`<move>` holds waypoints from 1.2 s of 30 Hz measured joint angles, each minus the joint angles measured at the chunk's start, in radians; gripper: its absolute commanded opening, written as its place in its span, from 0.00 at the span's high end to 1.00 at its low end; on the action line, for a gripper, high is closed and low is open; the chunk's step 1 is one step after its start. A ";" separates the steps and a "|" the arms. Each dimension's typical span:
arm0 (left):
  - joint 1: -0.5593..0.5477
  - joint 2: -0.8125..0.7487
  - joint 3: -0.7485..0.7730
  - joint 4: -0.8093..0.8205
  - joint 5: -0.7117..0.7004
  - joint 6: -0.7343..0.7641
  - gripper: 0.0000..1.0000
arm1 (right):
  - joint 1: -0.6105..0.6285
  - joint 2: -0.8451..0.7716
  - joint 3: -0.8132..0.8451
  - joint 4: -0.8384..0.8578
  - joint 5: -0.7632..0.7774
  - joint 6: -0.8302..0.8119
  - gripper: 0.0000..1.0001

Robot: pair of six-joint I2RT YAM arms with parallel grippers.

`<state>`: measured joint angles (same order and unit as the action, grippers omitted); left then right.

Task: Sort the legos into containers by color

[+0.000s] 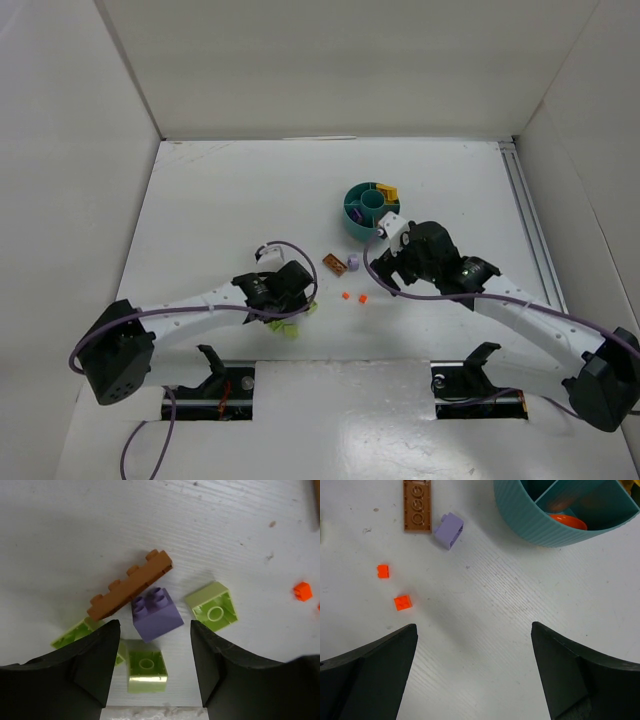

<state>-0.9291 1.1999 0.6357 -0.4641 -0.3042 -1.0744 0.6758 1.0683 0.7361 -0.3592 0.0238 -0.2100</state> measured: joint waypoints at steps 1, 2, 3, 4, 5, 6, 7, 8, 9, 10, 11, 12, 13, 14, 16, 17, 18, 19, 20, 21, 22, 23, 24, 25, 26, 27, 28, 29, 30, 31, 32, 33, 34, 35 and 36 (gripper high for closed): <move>0.000 0.019 0.000 -0.004 -0.005 -0.012 0.45 | 0.000 0.000 0.000 -0.002 0.002 0.000 0.00; 0.000 0.038 0.000 -0.010 -0.012 -0.026 0.45 | 0.000 0.000 0.000 -0.003 0.004 0.000 0.00; 0.000 0.054 0.000 -0.019 -0.017 -0.043 0.45 | 0.000 -0.001 0.000 -0.004 0.005 0.000 0.00; 0.000 0.064 0.000 -0.026 -0.020 -0.056 0.47 | 0.000 -0.002 0.000 -0.006 0.007 0.000 0.00; 0.000 0.072 0.000 -0.032 -0.023 -0.072 0.48 | 0.000 -0.003 0.000 -0.009 0.008 0.000 0.00; 0.000 0.073 0.000 -0.035 -0.025 -0.082 0.50 | 0.000 -0.007 0.000 -0.011 0.010 0.000 0.00; 0.000 0.072 0.000 -0.035 -0.027 -0.091 0.51 | 0.000 -0.011 0.000 -0.013 0.012 0.000 0.00; 0.000 0.066 0.000 -0.034 -0.030 -0.097 0.51 | 0.000 -0.017 0.000 -0.016 0.014 0.000 0.00; 0.000 0.059 0.000 -0.034 -0.031 -0.102 0.51 | 0.000 -0.024 0.000 -0.019 0.018 0.000 0.00; 0.000 0.050 0.000 -0.033 -0.034 -0.107 0.53 | 0.000 -0.032 0.000 -0.023 0.021 0.000 0.00; 0.000 0.040 -0.001 -0.030 -0.035 -0.109 0.55 | 0.000 -0.039 0.000 -0.026 0.023 0.000 0.00; 0.000 0.032 -0.002 -0.024 -0.037 -0.109 0.57 | 0.000 -0.045 0.000 -0.027 0.024 0.001 0.00; 0.000 0.025 -0.004 -0.015 -0.038 -0.108 0.58 | 0.000 -0.050 0.000 -0.029 0.025 0.001 0.00; 0.000 0.021 -0.005 -0.006 -0.037 -0.107 0.58 | 0.000 -0.055 0.000 -0.032 0.026 0.001 0.00; 0.000 0.021 -0.008 0.008 -0.036 -0.103 0.58 | 0.000 -0.061 0.000 -0.036 0.029 0.001 0.00; 0.000 0.021 -0.010 0.014 -0.036 -0.101 0.57 | 0.000 -0.064 0.000 -0.037 0.030 0.001 0.00; 0.000 0.021 -0.013 0.020 -0.036 -0.101 0.57 | 0.000 -0.067 0.000 -0.038 0.031 0.001 0.00; 0.000 0.025 -0.014 0.022 -0.036 -0.100 0.57 | 0.000 -0.070 0.000 -0.039 0.033 0.001 0.00; 0.000 0.033 -0.014 0.023 -0.036 -0.100 0.57 | 0.000 -0.074 0.000 -0.040 0.033 0.001 0.00; 0.000 0.043 -0.014 0.026 -0.036 -0.100 0.57 | 0.000 -0.079 0.000 -0.041 0.034 0.002 0.00; 0.000 0.055 -0.014 0.027 -0.036 -0.098 0.57 | 0.000 -0.082 0.000 -0.042 0.034 0.005 0.00; 0.000 0.066 -0.014 0.028 -0.036 -0.097 0.59 | 0.000 -0.087 0.000 -0.043 0.034 0.005 0.00; 0.000 0.076 -0.014 0.028 -0.036 -0.097 0.61 | 0.000 -0.091 0.000 -0.044 0.034 0.006 0.00; 0.000 0.083 -0.014 0.028 -0.036 -0.097 0.62 | 0.000 -0.094 0.000 -0.045 0.034 0.006 0.00; 0.000 0.087 -0.014 0.029 -0.036 -0.095 0.67 | 0.000 -0.097 0.000 -0.045 0.035 0.006 0.00; 0.000 0.089 -0.014 0.030 -0.036 -0.094 0.70 | 0.000 -0.099 0.000 -0.048 0.035 0.007 0.00; 0.000 0.088 -0.013 0.031 -0.037 -0.090 0.73 | 0.000 -0.101 0.000 -0.050 0.036 0.008 0.00; 0.000 0.088 -0.011 0.031 -0.038 -0.089 0.75 | 0.000 -0.103 0.000 -0.052 0.036 0.008 0.00; 0.000 0.089 -0.011 0.030 -0.038 -0.087 0.80 | 0.000 -0.105 0.000 -0.053 0.037 0.008 0.00; 0.000 0.089 -0.010 0.028 -0.039 -0.087 0.80 | 0.000 -0.106 0.000 -0.053 0.037 0.008 0.00; 0.000 0.089 -0.008 0.024 -0.039 -0.086 0.84 | 0.000 -0.106 0.000 -0.053 0.037 0.008 0.00; 0.000 0.089 -0.004 0.018 -0.040 -0.086 0.86 | 0.000 -0.106 0.000 -0.053 0.037 0.008 0.00; 0.000 0.089 0.002 0.012 -0.041 -0.086 0.89 | 0.000 -0.106 0.000 -0.054 0.037 0.008 0.00; 0.000 0.089 0.008 0.007 -0.043 -0.085 0.92 | 0.000 -0.106 0.000 -0.054 0.037 0.009 0.00; 0.000 0.087 0.014 0.003 -0.044 -0.081 0.93 | -0.001 -0.106 0.000 -0.053 0.037 0.008 0.00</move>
<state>-0.9295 1.2873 0.6502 -0.4614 -0.3485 -1.1557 0.6746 0.9623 0.7361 -0.4126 0.0608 -0.2016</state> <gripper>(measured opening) 0.345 0.994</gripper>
